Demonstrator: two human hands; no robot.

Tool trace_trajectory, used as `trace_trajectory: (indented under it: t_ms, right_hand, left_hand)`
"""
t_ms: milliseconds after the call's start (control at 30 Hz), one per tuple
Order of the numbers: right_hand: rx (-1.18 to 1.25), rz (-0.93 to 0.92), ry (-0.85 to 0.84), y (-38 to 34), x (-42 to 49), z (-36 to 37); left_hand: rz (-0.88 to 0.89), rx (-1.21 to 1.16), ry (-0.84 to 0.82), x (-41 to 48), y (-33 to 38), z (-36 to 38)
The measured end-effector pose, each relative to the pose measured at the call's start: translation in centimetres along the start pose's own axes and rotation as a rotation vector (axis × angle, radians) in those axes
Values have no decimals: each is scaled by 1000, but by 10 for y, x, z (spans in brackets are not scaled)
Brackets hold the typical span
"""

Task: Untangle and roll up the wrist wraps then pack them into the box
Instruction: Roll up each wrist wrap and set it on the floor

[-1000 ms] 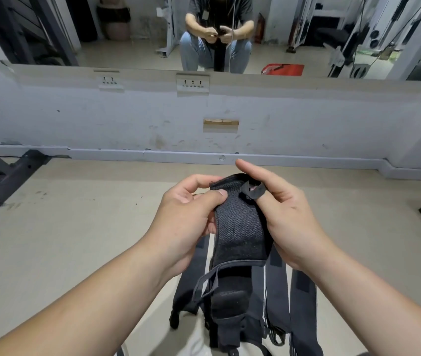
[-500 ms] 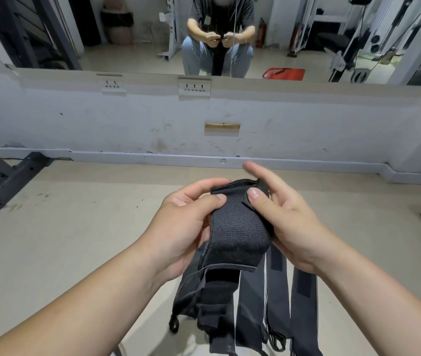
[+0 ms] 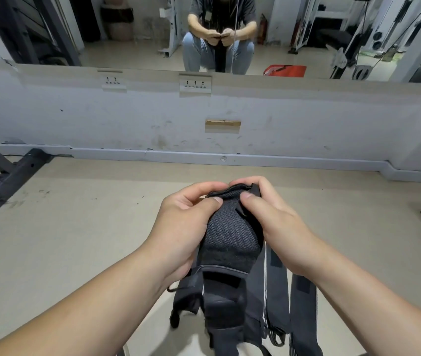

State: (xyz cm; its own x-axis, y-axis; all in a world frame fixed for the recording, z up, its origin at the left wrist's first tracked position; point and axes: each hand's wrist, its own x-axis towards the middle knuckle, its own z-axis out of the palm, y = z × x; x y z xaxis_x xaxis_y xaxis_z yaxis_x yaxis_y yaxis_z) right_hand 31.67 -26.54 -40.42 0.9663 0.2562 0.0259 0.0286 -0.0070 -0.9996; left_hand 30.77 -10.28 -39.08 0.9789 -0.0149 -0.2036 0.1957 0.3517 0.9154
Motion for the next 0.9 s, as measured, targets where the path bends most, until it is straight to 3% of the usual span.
trace_trajectory:
  t_ms: [100,367,500,633,767,900]
  right_hand:
    - [17,22,-44,-3,1,-1]
    - [266,-46,101,-4,-1,0]
    - [88,-153,187,-2,-1,3]
    - [-121,-220,133,-4,-2,6]
    - [-67,-184,99,-6,-2,3]
    - [-28,-52,-25,-9,-4,-2]
  left_hand:
    - [-52,-74,13,0,2,3]
    - [-107,-157,-117,1,4,4]
    - [-78,-97,-119,1,6,7]
    - [-49,62,-78,4,-1,7]
    - [-99,51,-190,7,1,2]
    - [-100,184,-290,4,3,-5]
